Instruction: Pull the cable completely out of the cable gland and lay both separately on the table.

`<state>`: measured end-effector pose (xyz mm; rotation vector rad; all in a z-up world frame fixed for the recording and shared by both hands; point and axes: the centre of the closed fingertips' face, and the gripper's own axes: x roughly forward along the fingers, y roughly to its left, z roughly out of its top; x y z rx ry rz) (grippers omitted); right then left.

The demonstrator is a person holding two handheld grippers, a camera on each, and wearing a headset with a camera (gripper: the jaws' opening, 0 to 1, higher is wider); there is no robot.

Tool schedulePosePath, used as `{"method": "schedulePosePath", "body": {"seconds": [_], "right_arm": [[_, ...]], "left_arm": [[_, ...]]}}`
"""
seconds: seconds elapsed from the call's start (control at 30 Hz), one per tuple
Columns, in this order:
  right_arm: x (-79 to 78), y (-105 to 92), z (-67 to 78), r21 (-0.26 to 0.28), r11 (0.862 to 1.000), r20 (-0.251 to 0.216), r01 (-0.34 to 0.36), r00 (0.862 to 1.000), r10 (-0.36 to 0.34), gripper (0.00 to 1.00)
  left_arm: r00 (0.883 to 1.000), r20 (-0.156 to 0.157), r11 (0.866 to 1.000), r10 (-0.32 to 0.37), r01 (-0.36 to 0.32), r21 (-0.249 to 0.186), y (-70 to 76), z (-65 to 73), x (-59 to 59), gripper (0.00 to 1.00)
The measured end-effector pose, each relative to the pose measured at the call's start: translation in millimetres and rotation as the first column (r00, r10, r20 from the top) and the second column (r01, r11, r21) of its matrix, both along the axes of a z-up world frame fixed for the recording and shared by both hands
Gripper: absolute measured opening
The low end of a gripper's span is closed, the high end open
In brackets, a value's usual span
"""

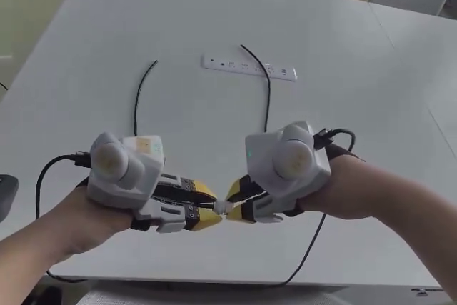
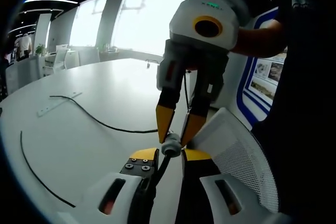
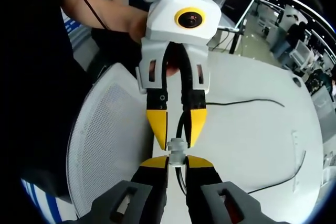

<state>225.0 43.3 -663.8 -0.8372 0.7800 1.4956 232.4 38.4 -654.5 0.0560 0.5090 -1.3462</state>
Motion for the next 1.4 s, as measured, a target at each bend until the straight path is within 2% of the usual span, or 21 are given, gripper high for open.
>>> {"method": "schedulePosePath", "body": {"seconds": [0.13, 0.4, 0.53, 0.63, 0.7, 0.83, 0.93, 1.03, 1.17, 1.33, 1.4], "right_arm": [[-0.3, -0.7, 0.2, 0.002, 1.0, 0.009, -0.006, 1.0, 0.006, 0.06], [0.2, 1.6, -0.7, 0.014, 1.0, 0.018, -0.017, 1.0, 0.017, 0.06], [1.3, 2.5, -0.7, 0.021, 1.0, 0.019, -0.021, 1.0, 0.021, 0.06], [2.4, 3.5, 0.0, 0.029, 0.999, 0.029, -0.027, 0.999, 0.026, 0.06], [2.4, 3.8, 0.6, 0.035, 0.999, 0.029, -0.028, 0.999, 0.027, 0.06], [1.0, 3.7, -0.3, 0.038, 0.999, 0.034, -0.038, 0.999, 0.036, 0.07], [2.8, 4.0, -0.3, 0.05, 0.998, 0.05, -0.047, 0.998, 0.045, 0.07], [3.0, 3.7, 1.2, 0.062, 0.998, 0.03, -0.028, 0.999, 0.026, 0.07], [3.2, 4.1, 2.8, 0.074, 0.997, 0.044, -0.035, 0.999, 0.032, 0.08], [5.9, 4.4, 9.8, 0.128, 0.992, 0.017, 0.0, 1.0, -0.002, 0.08], [9.2, 1.6, 10.8, 0.13, 0.991, 0.015, 0.016, 1.0, -0.019, 0.09]], "left_arm": [[1.0, -0.008, 1.0, -0.004, 0.004, -0.008, -1.3, 1.3, -2.0, 0.2], [1.0, -0.008, 1.0, 0.001, -0.001, -0.018, -0.9, 1.8, -0.2, 0.16], [1.0, -0.002, 1.0, 0.005, -0.005, -0.025, -0.8, 2.5, 0.8, 0.16], [1.0, 0.021, 1.0, 0.007, -0.006, -0.029, 0.2, 3.4, 2.1, 0.16], [1.0, 0.023, 0.999, 0.005, -0.004, -0.032, 0.4, 3.8, 1.6, 0.16], [1.0, 0.027, 1.0, -0.004, 0.004, -0.024, -0.3, 3.5, 0.0, 0.15], [0.999, 0.041, 1.0, 0.002, -0.001, -0.015, 0.4, 3.8, 1.5, 0.15], [1.0, 0.023, 1.0, 0.0, 0.001, -0.027, 0.6, 4.1, 1.3, 0.15], [1.0, 0.024, 1.0, 0.0, 0.001, -0.026, 1.0, 5.5, 3.0, 0.15], [1.0, -0.014, 0.999, 0.011, -0.011, -0.04, 4.3, 10.0, 5.4, 0.15], [0.999, -0.024, 0.999, 0.02, -0.021, -0.043, 6.0, 11.2, 7.1, 0.15]]}}
